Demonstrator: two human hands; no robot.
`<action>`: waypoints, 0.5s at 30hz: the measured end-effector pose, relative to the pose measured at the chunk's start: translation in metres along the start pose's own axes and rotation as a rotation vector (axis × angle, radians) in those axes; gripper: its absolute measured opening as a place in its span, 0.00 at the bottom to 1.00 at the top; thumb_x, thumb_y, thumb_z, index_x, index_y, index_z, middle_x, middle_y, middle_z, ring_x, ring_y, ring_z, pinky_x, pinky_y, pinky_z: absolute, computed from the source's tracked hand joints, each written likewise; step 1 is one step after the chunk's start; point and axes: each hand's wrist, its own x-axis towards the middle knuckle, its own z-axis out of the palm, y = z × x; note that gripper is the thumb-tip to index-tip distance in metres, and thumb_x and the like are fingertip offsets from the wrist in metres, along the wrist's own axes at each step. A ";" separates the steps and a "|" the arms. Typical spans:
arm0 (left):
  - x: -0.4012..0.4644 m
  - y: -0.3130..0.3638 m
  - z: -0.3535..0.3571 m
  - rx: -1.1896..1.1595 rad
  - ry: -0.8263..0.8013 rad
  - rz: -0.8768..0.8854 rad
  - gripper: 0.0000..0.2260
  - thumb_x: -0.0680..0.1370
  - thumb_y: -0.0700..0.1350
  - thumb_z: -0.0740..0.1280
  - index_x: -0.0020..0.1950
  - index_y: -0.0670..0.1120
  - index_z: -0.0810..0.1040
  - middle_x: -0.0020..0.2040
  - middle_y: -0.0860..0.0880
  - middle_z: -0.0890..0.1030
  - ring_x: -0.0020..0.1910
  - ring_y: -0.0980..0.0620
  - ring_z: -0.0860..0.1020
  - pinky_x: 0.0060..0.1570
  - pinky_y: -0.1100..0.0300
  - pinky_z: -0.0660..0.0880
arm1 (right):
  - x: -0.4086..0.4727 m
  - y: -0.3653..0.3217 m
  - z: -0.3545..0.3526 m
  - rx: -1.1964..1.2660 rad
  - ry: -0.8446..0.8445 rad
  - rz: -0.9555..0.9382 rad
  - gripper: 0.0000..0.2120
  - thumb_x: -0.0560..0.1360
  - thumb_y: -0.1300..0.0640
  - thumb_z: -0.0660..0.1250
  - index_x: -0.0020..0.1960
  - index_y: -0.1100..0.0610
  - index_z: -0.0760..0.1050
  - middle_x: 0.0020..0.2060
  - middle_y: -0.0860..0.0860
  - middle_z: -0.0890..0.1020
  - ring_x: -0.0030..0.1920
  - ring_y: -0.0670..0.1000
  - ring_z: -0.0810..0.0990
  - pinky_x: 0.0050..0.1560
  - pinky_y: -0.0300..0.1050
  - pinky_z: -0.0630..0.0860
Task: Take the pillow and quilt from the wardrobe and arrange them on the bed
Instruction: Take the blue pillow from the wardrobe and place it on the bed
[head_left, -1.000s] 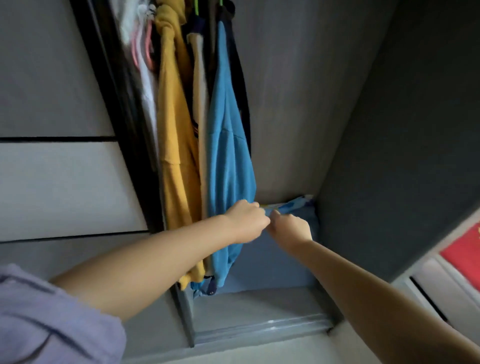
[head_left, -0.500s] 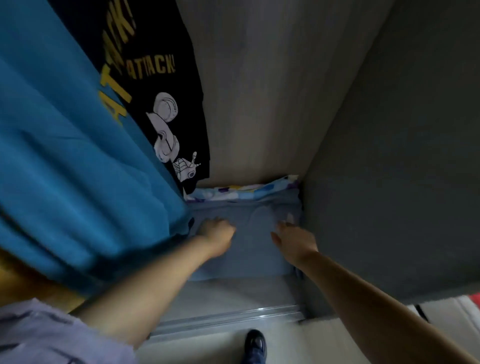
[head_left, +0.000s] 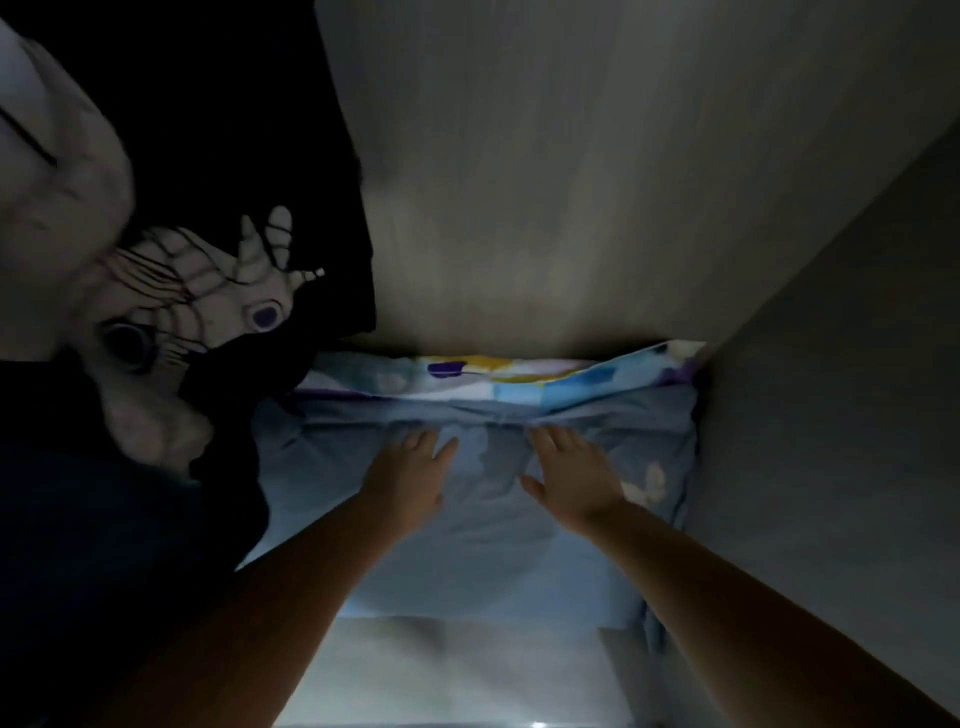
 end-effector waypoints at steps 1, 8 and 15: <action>0.018 -0.004 0.013 -0.025 0.043 -0.010 0.31 0.76 0.51 0.64 0.76 0.48 0.57 0.75 0.43 0.62 0.72 0.45 0.63 0.69 0.53 0.63 | 0.017 0.004 0.012 0.003 0.007 -0.019 0.32 0.77 0.42 0.58 0.76 0.55 0.56 0.73 0.55 0.65 0.72 0.55 0.64 0.69 0.51 0.63; 0.089 -0.041 0.084 0.026 0.087 -0.068 0.39 0.70 0.58 0.69 0.76 0.48 0.55 0.74 0.44 0.61 0.71 0.43 0.65 0.65 0.48 0.66 | 0.098 0.032 0.078 -0.015 0.011 -0.112 0.38 0.75 0.36 0.59 0.77 0.53 0.52 0.76 0.52 0.59 0.75 0.52 0.58 0.74 0.51 0.55; 0.094 -0.051 0.104 0.066 0.219 -0.103 0.50 0.63 0.65 0.73 0.76 0.40 0.59 0.71 0.41 0.69 0.66 0.42 0.71 0.65 0.48 0.67 | 0.109 0.031 0.101 -0.046 0.060 -0.106 0.42 0.66 0.30 0.65 0.72 0.52 0.62 0.66 0.52 0.73 0.67 0.54 0.71 0.72 0.51 0.56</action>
